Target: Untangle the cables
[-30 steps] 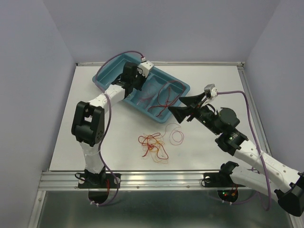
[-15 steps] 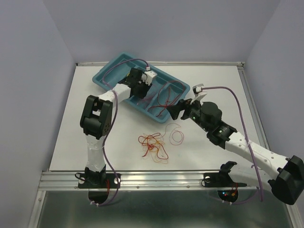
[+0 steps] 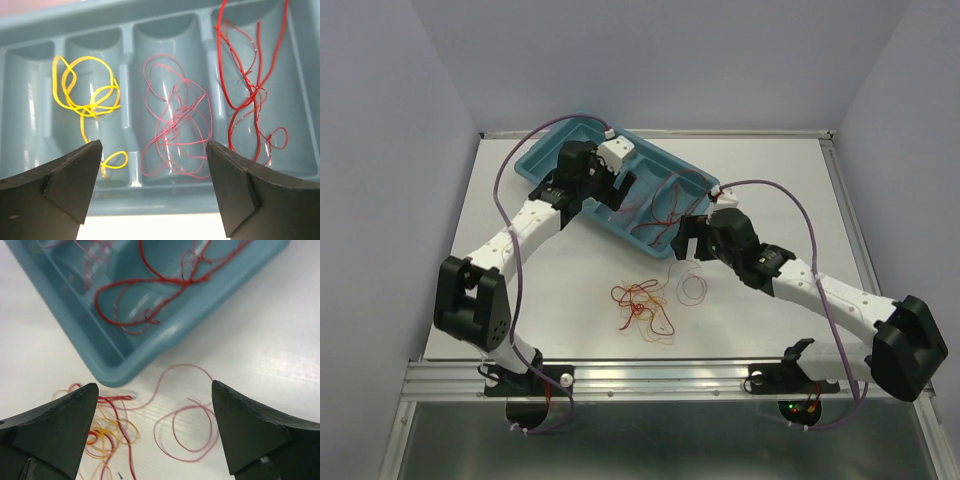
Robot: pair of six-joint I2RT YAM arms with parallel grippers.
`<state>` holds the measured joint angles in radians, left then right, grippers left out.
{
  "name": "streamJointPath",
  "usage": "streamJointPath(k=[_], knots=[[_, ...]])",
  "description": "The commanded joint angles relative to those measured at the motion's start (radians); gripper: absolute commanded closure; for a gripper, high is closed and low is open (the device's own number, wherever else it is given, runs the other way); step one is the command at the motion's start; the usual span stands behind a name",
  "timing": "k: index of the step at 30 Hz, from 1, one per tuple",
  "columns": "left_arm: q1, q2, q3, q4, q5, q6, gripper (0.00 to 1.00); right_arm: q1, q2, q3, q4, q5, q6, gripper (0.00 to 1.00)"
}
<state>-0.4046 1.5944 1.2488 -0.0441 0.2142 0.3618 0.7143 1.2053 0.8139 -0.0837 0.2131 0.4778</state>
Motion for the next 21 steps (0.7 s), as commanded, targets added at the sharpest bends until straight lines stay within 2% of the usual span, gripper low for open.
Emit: streamJointPath(k=[1,5,9,16,19,21], knots=[[-0.005,-0.135,-0.084,0.07,0.039,0.006,0.01,0.001,0.028,-0.062,-0.076,0.006,0.076,0.0],[-0.005,-0.238,-0.181,0.099,0.059,-0.001,0.01,0.004,0.049,-0.091,-0.077,0.005,0.151,0.0],[-0.005,-0.356,-0.288,0.209,0.077,-0.02,0.01,0.01,0.097,-0.101,-0.077,0.098,0.249,0.0],[-0.005,-0.424,-0.394,0.285,0.09,-0.026,0.01,0.045,0.217,-0.07,-0.105,0.239,0.459,0.0],[-0.005,-0.418,-0.422,0.299,0.085,-0.023,0.01,0.077,0.321,0.029,-0.217,0.313,0.56,0.0],[-0.003,-0.409,-0.428,0.302,0.091,-0.02,0.01,0.127,0.381,0.092,-0.351,0.368,0.646,0.0]])
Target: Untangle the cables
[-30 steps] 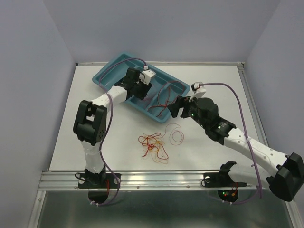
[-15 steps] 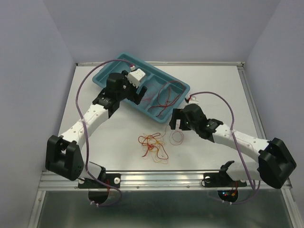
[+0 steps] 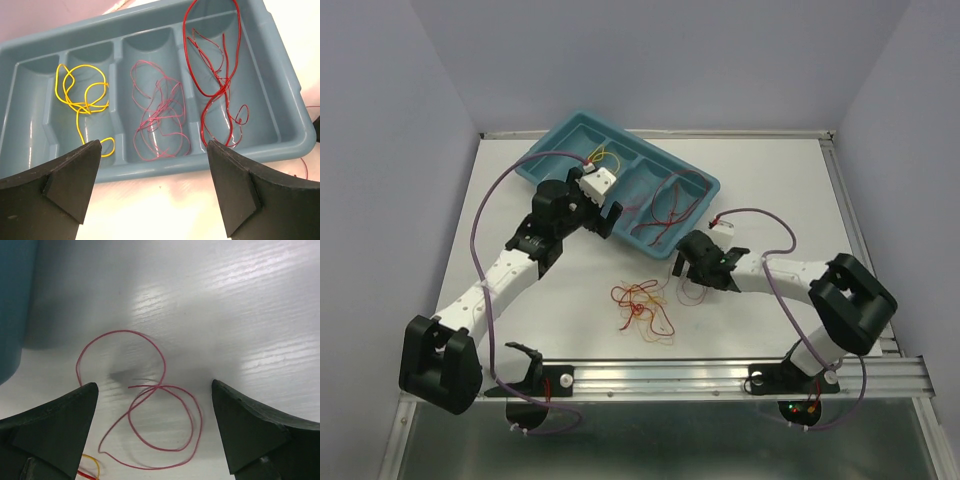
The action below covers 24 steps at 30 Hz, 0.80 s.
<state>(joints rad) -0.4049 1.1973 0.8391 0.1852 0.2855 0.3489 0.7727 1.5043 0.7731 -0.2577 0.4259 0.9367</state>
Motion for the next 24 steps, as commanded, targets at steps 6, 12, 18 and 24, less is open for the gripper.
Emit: streamJointPath(k=[6,12,18,24], knots=[[-0.005,-0.005,-0.024,0.071,0.032,-0.001,0.01,0.158,0.283,0.334,-0.483,0.226,0.418,0.0],[-0.006,-0.027,-0.035,0.071,0.03,0.005,0.01,0.172,0.307,0.331,-0.522,0.238,0.485,0.4],[-0.006,-0.036,-0.052,0.076,0.021,0.016,0.01,0.174,0.179,0.256,-0.473,0.226,0.45,1.0],[-0.006,-0.028,-0.051,0.077,0.041,0.018,0.01,0.174,-0.024,0.203,-0.388,0.24,0.267,0.99]])
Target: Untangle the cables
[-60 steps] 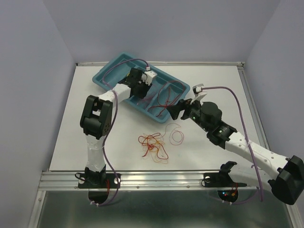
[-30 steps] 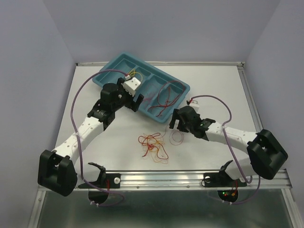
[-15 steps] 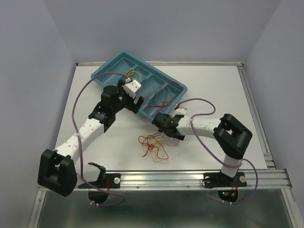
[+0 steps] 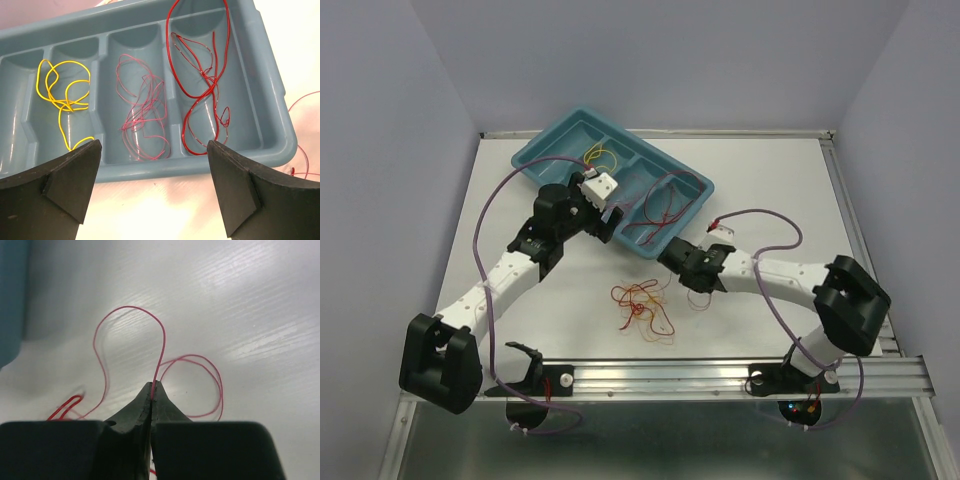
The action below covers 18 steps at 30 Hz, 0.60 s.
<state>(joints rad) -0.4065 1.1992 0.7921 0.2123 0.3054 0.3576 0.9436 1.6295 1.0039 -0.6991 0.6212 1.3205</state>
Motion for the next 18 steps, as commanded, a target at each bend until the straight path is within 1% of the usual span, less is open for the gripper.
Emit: streamJointPath(k=[1,2,3,5,6,8,9,11,12,13,16,17,18], knots=[[-0.005,-0.026,-0.005,0.049,0.021,0.011,0.01,0.003,-0.186,-0.034,0.079,0.045,-0.159,0.99],[-0.005,-0.024,-0.002,0.048,0.023,0.009,0.01,0.003,-0.266,-0.04,0.113,0.037,-0.206,0.99],[-0.003,-0.02,-0.004,0.048,0.03,0.011,0.01,0.003,-0.305,-0.047,0.169,0.025,-0.283,0.99],[-0.005,-0.02,-0.002,0.047,0.043,0.011,0.01,0.003,-0.376,-0.033,0.22,-0.012,-0.363,0.99],[-0.005,-0.02,-0.002,0.045,0.055,0.014,0.01,0.003,-0.432,-0.016,0.258,-0.03,-0.422,0.99],[-0.003,-0.026,-0.004,0.044,0.069,0.02,0.01,0.001,-0.483,0.016,0.288,-0.047,-0.483,0.99],[-0.005,-0.035,-0.008,0.044,0.093,0.024,0.01,0.003,-0.517,0.059,0.305,-0.055,-0.532,0.99],[-0.005,-0.044,-0.013,0.042,0.127,0.03,0.01,0.001,-0.531,0.11,0.315,-0.07,-0.582,0.99],[-0.005,-0.055,-0.019,0.042,0.165,0.032,0.01,0.003,-0.531,0.142,0.32,-0.081,-0.624,1.0],[-0.003,-0.061,-0.021,0.041,0.182,0.032,0.01,0.003,-0.527,0.206,0.322,-0.089,-0.645,0.99],[-0.003,-0.084,-0.025,0.039,0.227,0.026,0.01,0.003,-0.485,0.318,0.326,-0.127,-0.713,0.99],[-0.003,-0.09,-0.028,0.041,0.242,0.023,0.01,0.003,-0.471,0.399,0.326,-0.139,-0.725,0.99],[0.0,-0.102,-0.03,0.042,0.279,0.018,0.01,0.003,-0.455,0.436,0.326,-0.152,-0.754,0.99]])
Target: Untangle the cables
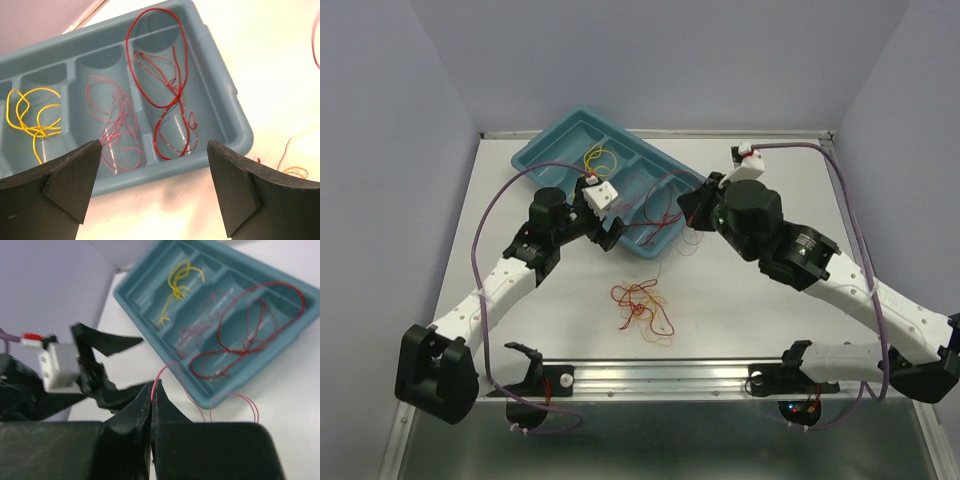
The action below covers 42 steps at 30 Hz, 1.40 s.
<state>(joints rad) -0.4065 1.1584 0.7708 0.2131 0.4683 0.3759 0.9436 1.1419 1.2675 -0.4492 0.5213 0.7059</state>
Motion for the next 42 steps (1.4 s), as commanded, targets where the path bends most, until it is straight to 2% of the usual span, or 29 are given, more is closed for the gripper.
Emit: streamJointPath(k=[1,6,11,16,17,21,24,28,33,36,39,42], knots=[[0.0,-0.068,-0.008,0.045,0.137,-0.003,0.01,0.003,0.073,0.215,0.075,-0.055,-0.151,0.99],[0.011,-0.095,0.012,0.023,0.375,0.0,0.01,0.003,0.168,0.43,0.081,-0.041,-0.206,0.99],[0.012,-0.114,-0.021,0.084,0.432,-0.02,0.01,0.001,0.283,0.593,0.089,-0.052,-0.273,0.99],[0.012,-0.039,-0.005,0.146,0.498,-0.044,0.01,0.001,0.346,0.714,0.09,-0.057,-0.287,0.99],[0.014,-0.023,-0.001,0.16,0.494,-0.06,0.01,0.001,0.354,0.728,0.093,-0.056,-0.29,0.99],[0.014,0.037,0.024,0.259,0.331,-0.161,0.01,0.001,0.389,0.782,0.118,-0.063,-0.299,0.99],[0.029,0.034,-0.017,0.344,0.143,-0.21,0.01,0.001,0.43,0.823,0.129,-0.087,-0.307,0.99],[0.133,-0.022,-0.067,0.394,0.037,-0.271,0.01,0.001,0.473,0.843,0.155,-0.096,-0.321,0.99],[0.207,-0.02,-0.076,0.378,0.04,-0.262,0.01,0.0,0.533,0.86,0.208,-0.103,-0.345,0.99],[0.276,-0.006,-0.065,0.345,0.113,-0.285,0.02,-0.02,0.591,0.889,0.227,-0.11,-0.35,0.99],[0.366,-0.019,-0.083,0.377,0.171,-0.336,0.03,-0.071,0.656,0.921,0.233,-0.164,-0.312,0.99],[0.393,-0.025,-0.082,0.381,0.158,-0.348,0.03,-0.132,0.713,0.941,0.236,-0.237,-0.278,0.99]])
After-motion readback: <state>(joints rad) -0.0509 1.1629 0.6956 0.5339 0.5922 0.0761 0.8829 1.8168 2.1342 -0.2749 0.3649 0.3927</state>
